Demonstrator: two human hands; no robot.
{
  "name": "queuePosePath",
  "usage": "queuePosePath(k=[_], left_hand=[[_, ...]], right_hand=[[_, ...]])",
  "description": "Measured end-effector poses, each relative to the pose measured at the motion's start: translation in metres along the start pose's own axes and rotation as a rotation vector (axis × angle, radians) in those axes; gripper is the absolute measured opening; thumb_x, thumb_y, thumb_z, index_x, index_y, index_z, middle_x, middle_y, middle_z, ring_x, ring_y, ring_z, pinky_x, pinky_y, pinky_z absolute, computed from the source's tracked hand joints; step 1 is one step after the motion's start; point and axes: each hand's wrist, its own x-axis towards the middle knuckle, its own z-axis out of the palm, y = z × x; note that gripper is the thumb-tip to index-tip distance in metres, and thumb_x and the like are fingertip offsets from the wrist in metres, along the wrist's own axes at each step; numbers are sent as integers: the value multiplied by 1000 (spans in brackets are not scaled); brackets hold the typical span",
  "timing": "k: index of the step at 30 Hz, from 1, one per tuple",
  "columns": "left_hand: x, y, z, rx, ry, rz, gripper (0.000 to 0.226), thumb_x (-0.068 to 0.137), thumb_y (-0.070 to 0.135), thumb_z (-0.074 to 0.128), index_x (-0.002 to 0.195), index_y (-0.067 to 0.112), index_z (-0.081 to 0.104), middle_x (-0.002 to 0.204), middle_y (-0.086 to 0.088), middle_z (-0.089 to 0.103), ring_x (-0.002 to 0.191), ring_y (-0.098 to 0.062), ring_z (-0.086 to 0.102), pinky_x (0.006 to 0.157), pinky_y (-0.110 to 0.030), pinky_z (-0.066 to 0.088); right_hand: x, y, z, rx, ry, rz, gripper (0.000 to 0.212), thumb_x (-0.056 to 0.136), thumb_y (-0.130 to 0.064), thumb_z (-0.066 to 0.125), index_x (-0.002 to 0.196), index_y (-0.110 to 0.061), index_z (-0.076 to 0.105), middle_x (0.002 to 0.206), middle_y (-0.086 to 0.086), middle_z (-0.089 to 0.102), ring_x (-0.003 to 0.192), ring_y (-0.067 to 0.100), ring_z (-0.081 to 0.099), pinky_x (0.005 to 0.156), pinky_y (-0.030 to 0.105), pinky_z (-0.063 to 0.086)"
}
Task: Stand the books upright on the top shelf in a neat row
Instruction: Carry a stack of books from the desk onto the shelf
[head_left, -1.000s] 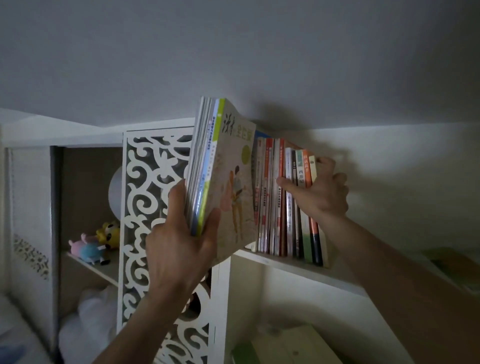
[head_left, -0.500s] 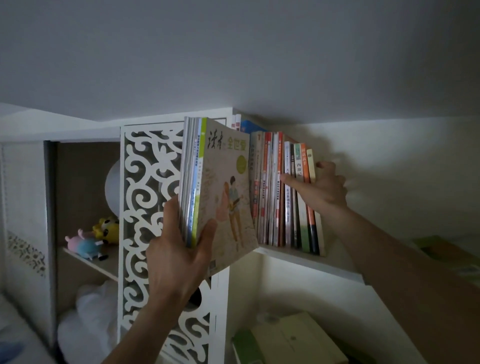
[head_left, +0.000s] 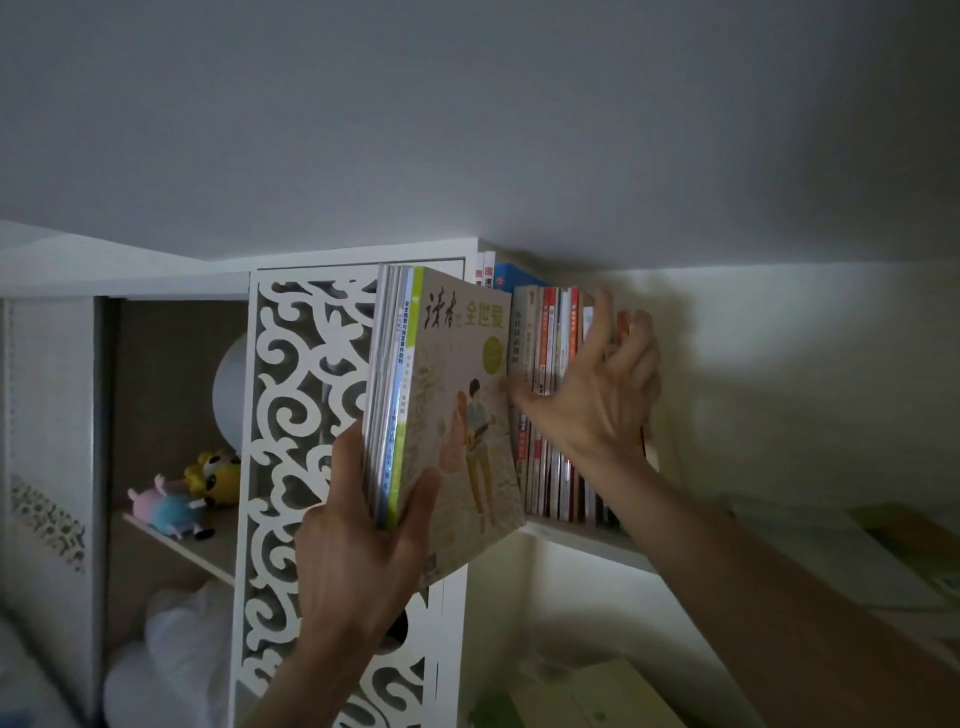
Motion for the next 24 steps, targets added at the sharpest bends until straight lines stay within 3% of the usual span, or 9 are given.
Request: queuePosePath(k=[3,8,10,14,16,20,24], left_hand=[[0,-3,-4,-21,-3,-41,49,88,49,68,128,36,42,89,31,58,63,10,63,45,-9,47],[-6,-7,-12,-98,16,-110,55,83,47,73,130,34,48,94,28,60,75,3,58,64,-21,48],[-9,-5,-13,-136,39,-127,56,80,45,75,130,36,49,98,25,63,77,-8,62,71,-28,50],[-12,6,-14,-193,70,-151,57,77,52,77,125,37,49,95,25,64,81,6,56,67,-24,45],[-10,12,-14,-232,65,-153,58,77,56,80,123,40,48,99,22,66,85,4,60,70,-27,49],[-5,27,-13,-298,45,-167,61,78,39,80,131,41,50,110,18,69,98,-9,66,90,-46,57],[-6,40,-12,-332,50,-175,60,75,41,82,128,41,52,106,20,72,94,-7,70,90,-46,59]], right_hand=[[4,-3,5,-36,-20,2,126,59,-82,72,156,-27,12,154,21,23,136,41,32,99,58,43],[16,28,-4,144,20,38,114,66,-76,74,154,-27,21,146,14,35,128,35,42,95,49,48],[21,45,-10,248,-32,70,112,67,-73,77,154,-30,20,144,11,41,129,33,46,95,46,47],[27,69,-16,294,-153,116,109,65,-76,77,151,-35,23,141,4,48,128,28,52,99,47,46],[29,71,-17,267,-181,102,104,65,-78,75,147,-36,28,139,3,49,125,27,55,99,48,49],[33,69,-21,226,-200,38,92,70,-75,73,143,-36,33,135,3,51,120,25,57,97,51,52],[35,69,-25,179,-210,-24,87,76,-71,71,143,-33,33,130,4,51,113,27,60,92,45,54]])
